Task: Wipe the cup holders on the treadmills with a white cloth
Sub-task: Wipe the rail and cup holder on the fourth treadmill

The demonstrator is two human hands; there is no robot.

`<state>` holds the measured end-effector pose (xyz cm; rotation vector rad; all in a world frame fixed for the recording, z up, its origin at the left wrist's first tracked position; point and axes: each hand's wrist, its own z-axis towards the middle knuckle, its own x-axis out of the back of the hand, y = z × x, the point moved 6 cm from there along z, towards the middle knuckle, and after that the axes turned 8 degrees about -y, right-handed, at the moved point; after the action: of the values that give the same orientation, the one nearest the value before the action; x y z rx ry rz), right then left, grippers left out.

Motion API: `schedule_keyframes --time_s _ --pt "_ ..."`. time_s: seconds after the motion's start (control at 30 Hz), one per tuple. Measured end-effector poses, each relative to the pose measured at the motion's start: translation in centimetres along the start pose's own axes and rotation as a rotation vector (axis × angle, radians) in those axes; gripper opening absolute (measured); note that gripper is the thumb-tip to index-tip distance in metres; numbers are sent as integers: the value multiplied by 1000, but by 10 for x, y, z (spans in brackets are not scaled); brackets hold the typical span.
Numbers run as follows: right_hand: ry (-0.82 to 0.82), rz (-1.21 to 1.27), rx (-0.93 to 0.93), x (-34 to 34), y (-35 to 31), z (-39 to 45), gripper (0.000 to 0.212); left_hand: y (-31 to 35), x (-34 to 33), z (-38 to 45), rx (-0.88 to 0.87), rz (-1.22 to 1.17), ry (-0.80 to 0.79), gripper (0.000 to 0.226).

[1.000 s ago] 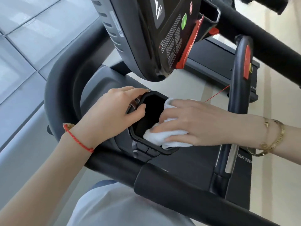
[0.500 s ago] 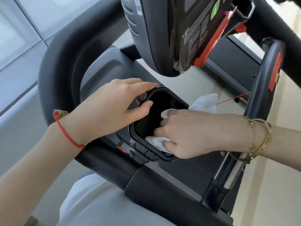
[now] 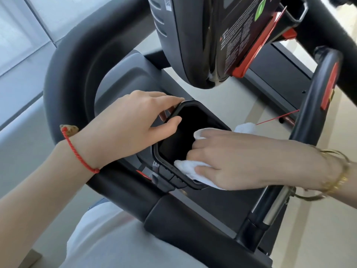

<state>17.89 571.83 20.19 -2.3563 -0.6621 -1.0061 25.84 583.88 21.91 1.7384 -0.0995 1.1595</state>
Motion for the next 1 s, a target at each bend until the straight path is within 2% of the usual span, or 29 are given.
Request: schedule_keyframes --time_s 0.13,0.23,0.37,0.57,0.67,0.73,0.8,0.87,1.0 --pt "-44 -170 41 12 -9 7 14 0 0 0 -14 -16 -6 52" --pt "55 -117 93 29 -15 -13 28 -1 1 0 -9 -8 -2 50" --pt "38 -161 68 23 1 -43 45 -1 1 -1 -1 -4 9 45" --pt "67 -363 97 32 11 -57 32 1 -1 -1 -28 9 14 47" --pt "262 -583 189 41 13 -58 48 0 -2 0 -47 8 10 46" --pt "392 -677 150 50 18 -56 54 -1 -2 1 -56 6 12 44" --pt "448 -711 91 53 25 -49 57 -1 -2 1 -65 -3 17 44" --pt "416 -713 41 51 30 -39 52 -1 -2 1 -71 1 22 44" --pt "299 -554 -16 43 33 -41 28 0 0 0 -72 8 33 43"
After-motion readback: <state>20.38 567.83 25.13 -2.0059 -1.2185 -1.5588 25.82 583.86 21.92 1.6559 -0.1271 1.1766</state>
